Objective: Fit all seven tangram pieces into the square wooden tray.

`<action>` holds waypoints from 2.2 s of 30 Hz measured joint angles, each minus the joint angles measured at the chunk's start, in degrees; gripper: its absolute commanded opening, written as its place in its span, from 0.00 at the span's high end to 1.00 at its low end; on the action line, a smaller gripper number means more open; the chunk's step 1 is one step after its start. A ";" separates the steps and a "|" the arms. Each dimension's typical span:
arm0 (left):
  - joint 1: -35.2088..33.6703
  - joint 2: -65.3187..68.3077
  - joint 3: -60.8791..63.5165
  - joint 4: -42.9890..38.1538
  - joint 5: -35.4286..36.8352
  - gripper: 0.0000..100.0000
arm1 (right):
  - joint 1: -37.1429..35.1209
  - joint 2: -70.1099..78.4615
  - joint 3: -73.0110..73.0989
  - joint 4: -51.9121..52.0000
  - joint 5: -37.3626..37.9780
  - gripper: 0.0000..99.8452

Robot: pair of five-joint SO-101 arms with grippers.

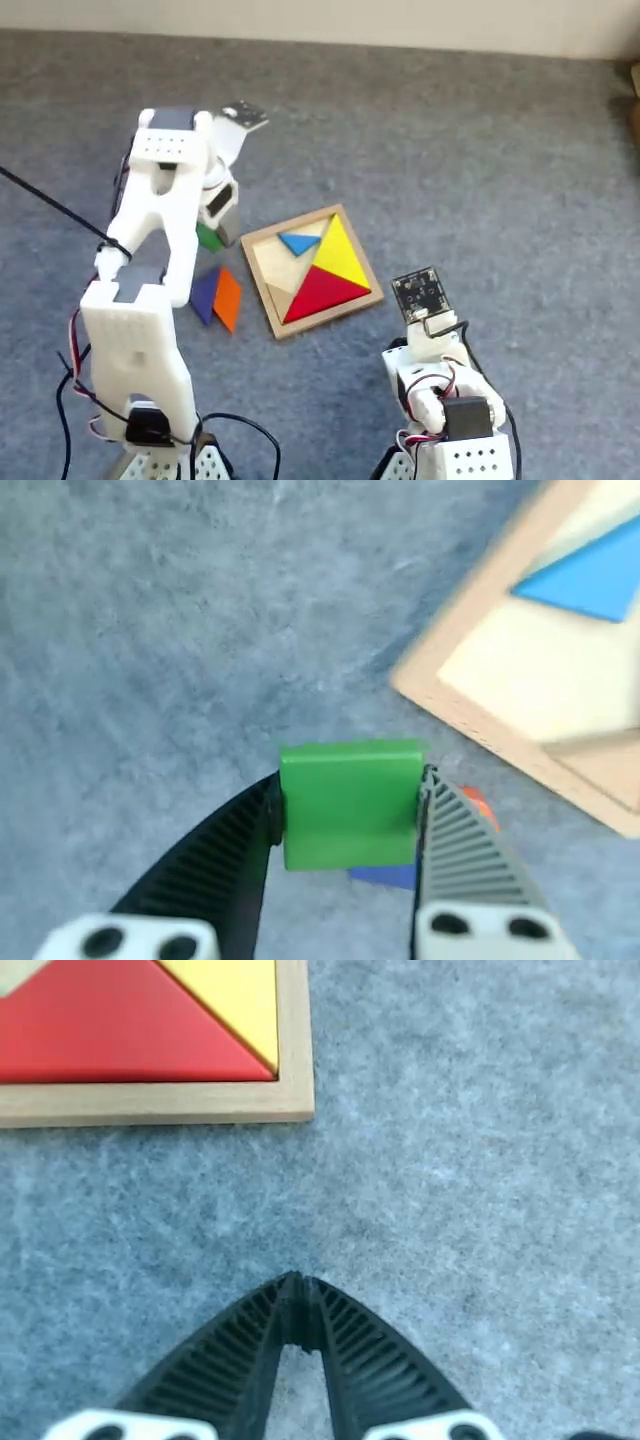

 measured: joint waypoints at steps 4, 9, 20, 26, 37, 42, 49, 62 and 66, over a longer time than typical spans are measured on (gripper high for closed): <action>3.78 0.00 -3.52 4.92 4.57 0.91 | 0.00 0.00 0.00 0.00 0.00 1.00; 10.20 0.00 -4.04 6.07 11.34 0.91 | 0.00 0.00 0.00 0.00 0.00 1.00; 21.98 0.88 -3.60 6.24 22.59 0.90 | 0.00 0.00 0.00 0.00 0.00 1.00; 22.68 0.88 -1.23 6.24 23.12 0.83 | 0.00 0.00 0.00 0.00 0.00 1.00; 20.75 0.88 0.88 6.24 23.12 0.74 | 0.00 0.00 0.00 0.00 0.00 1.00; 19.52 0.88 0.88 6.24 23.12 0.74 | 0.00 0.00 0.00 0.00 0.00 1.00; 18.99 0.88 0.88 6.24 23.12 0.75 | 0.00 0.00 0.00 0.00 0.00 1.00; 10.64 0.88 0.88 3.69 18.37 0.78 | 0.00 0.00 0.00 0.00 0.00 1.00; 10.73 0.88 3.60 2.02 17.76 0.78 | 0.00 0.00 0.00 0.00 0.00 1.00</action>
